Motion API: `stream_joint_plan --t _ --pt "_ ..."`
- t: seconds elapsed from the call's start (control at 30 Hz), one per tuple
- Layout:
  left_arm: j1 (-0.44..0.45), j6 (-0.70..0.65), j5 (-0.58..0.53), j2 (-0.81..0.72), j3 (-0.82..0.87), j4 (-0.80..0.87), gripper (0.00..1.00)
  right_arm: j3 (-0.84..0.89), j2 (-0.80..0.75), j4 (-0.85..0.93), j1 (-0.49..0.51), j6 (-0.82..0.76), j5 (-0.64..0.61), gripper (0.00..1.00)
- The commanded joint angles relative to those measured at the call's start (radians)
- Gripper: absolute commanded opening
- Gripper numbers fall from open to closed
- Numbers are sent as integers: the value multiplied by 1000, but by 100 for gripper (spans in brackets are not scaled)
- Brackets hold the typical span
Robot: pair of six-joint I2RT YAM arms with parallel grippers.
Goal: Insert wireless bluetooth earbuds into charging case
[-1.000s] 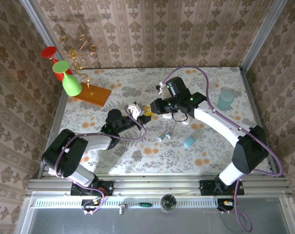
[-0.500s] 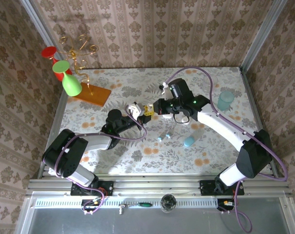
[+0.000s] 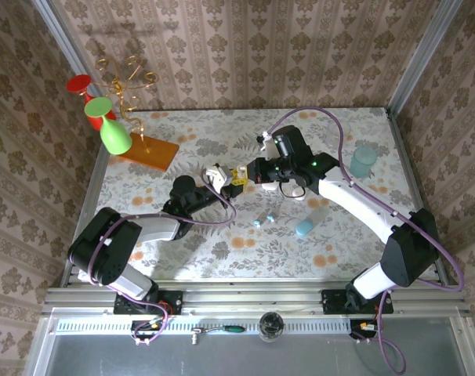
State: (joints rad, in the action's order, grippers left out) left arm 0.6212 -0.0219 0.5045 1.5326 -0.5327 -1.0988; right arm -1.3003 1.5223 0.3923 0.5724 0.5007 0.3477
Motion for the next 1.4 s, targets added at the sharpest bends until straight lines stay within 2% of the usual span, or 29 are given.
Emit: stream_joint_plan --t 0.0,0.43,0.77,1.07,1.37 --pt "3 -26 -20 7 -36 -22 0 -13 6 14 8 -12 16 8" --pt "5 -23 -17 20 -52 -22 0 -17 28 2 23 -22 50 11" --pt "-1 0 -4 28 -28 -75 0 2 -43 -21 18 -52 20 33" --pt "-21 5 27 51 -15 -131 0 1 -92 -7 1 -58 3 39" --pt "-28 -13 79 62 -3 -165 0 -31 -43 -6 -5 -47 22 43"
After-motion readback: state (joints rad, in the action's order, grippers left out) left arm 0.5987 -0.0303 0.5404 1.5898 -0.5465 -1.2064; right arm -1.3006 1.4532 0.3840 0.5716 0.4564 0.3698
